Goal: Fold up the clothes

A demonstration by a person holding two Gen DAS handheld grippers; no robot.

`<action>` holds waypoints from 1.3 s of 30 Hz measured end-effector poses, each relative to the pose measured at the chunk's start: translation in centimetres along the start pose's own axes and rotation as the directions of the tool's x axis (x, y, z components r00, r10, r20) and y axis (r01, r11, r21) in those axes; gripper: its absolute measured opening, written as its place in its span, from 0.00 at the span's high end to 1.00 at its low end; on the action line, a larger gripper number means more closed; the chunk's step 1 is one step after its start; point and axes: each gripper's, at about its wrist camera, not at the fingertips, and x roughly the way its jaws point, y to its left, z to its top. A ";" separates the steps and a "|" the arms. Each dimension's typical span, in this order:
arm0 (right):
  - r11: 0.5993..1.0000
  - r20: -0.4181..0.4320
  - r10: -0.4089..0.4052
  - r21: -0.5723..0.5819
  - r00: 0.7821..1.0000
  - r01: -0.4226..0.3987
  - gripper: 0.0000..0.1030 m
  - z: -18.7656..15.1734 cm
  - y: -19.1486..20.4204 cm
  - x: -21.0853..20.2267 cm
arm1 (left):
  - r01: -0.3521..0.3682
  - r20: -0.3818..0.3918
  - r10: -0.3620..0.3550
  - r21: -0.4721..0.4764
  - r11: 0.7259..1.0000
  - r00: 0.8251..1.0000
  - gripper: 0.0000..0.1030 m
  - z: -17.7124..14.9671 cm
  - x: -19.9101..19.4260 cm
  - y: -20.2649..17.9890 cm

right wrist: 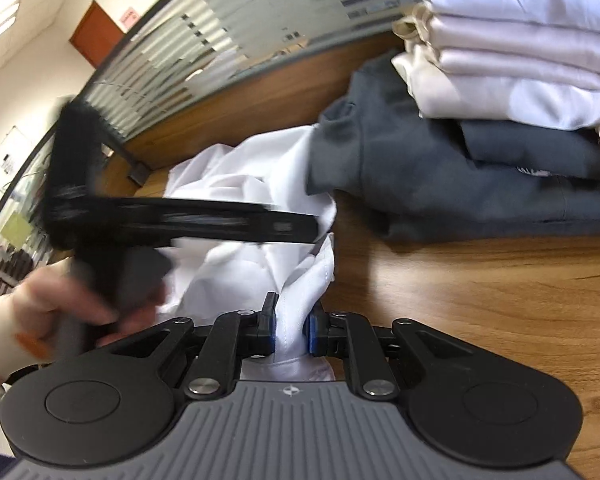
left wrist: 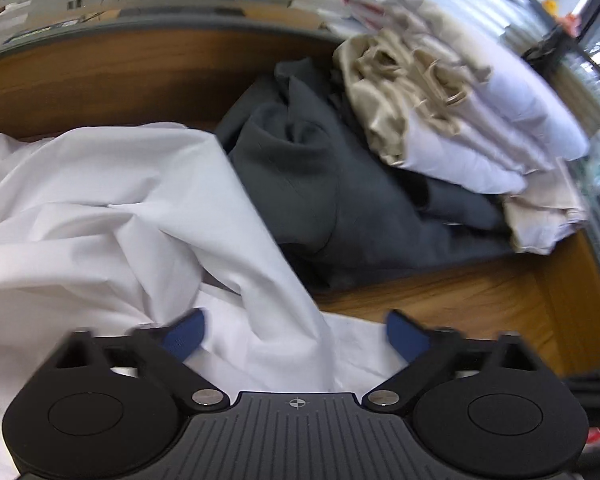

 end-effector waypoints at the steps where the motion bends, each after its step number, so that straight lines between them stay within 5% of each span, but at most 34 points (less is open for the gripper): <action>1: 1.000 0.004 0.003 -0.006 1.000 -0.003 0.85 -0.1 0.3 -0.4 | -0.024 -0.011 0.024 -0.003 1.000 1.000 0.70 0.1 0.3 0.0; 3: 1.000 0.008 0.004 -0.018 1.000 -0.004 0.85 -0.1 0.4 -1.2 | -0.018 0.003 0.018 -0.024 1.000 1.000 0.84 0.0 -0.2 0.4; 6: 1.000 0.010 -0.008 -0.030 1.000 0.008 0.85 -0.4 0.1 -1.6 | -0.078 0.102 0.079 -0.015 0.997 0.992 0.90 0.4 -2.7 1.0; 11: 0.995 0.032 -0.074 -0.070 0.997 0.076 0.87 -0.1 -0.2 -2.5 | -0.135 0.275 0.184 -0.188 0.973 0.944 0.94 2.6 -9.2 5.6; 17: 0.979 0.101 -0.153 -0.120 0.983 0.164 0.88 1.8 -0.9 -4.7 | -0.093 0.403 0.286 -0.435 0.896 0.869 0.94 2.9 -17.8 13.3; 22: 0.964 0.099 -0.198 -0.161 0.975 0.212 0.88 2.1 -1.5 -5.8 | -0.113 0.405 0.402 -0.575 0.810 0.822 0.95 0.2 -21.9 18.4; 27: 0.945 0.025 -0.257 -0.205 0.966 0.256 0.88 -0.3 -2.5 -5.3 | -0.169 0.319 0.487 -0.672 0.721 0.813 0.95 -4.0 -22.2 22.4; 34: 0.917 -0.110 -0.332 -0.270 0.937 0.293 0.87 -4.6 -4.4 -2.0 | -0.266 0.162 0.545 -0.737 0.621 0.823 0.94 -8.8 -18.7 26.3; 39: 0.913 -0.154 -0.332 -0.301 0.931 0.276 0.83 -5.6 -4.4 -1.0 | -0.278 0.153 0.532 -0.716 0.641 0.833 0.86 -10.6 -18.1 26.3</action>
